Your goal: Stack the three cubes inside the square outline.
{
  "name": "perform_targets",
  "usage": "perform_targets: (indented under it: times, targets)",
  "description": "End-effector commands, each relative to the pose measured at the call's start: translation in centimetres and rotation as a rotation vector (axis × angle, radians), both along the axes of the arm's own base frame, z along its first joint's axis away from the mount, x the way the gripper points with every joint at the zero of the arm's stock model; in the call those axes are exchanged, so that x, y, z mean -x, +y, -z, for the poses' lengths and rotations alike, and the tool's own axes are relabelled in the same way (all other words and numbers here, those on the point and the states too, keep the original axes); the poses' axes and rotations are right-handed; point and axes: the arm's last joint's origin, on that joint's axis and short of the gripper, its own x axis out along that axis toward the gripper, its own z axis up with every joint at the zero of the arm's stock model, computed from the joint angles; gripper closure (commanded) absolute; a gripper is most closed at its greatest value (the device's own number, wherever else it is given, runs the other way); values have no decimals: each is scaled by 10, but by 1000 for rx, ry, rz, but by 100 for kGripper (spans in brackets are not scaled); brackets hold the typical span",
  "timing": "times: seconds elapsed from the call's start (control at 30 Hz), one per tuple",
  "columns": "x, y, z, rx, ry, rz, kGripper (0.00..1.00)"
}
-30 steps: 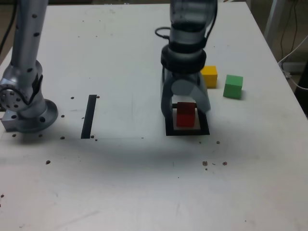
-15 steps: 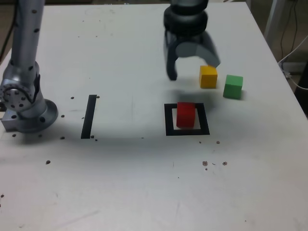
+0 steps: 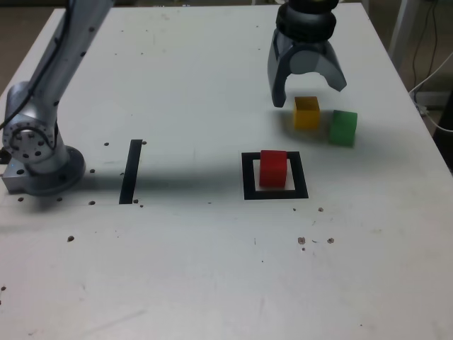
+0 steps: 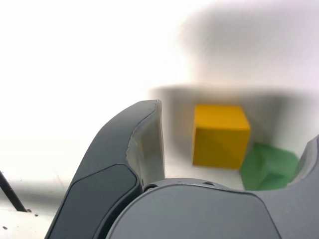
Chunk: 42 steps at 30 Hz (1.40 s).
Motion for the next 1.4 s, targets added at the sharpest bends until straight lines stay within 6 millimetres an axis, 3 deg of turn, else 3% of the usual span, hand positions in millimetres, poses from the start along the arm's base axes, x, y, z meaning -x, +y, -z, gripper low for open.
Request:
perform_targets:
  times: [0.0, 0.23, 0.5, 0.57, 1.37]
  targets:
    - [-4, 4, 5, 12, 12, -1, 3]
    - [-12, 10, 21, 62, 66, -1, 17]
    - [-18, 11, 32, 71, 74, 6, 67]
    - [-19, 11, 32, 70, 71, 9, 72]
    - [-14, 9, 26, 79, 78, 11, 73]
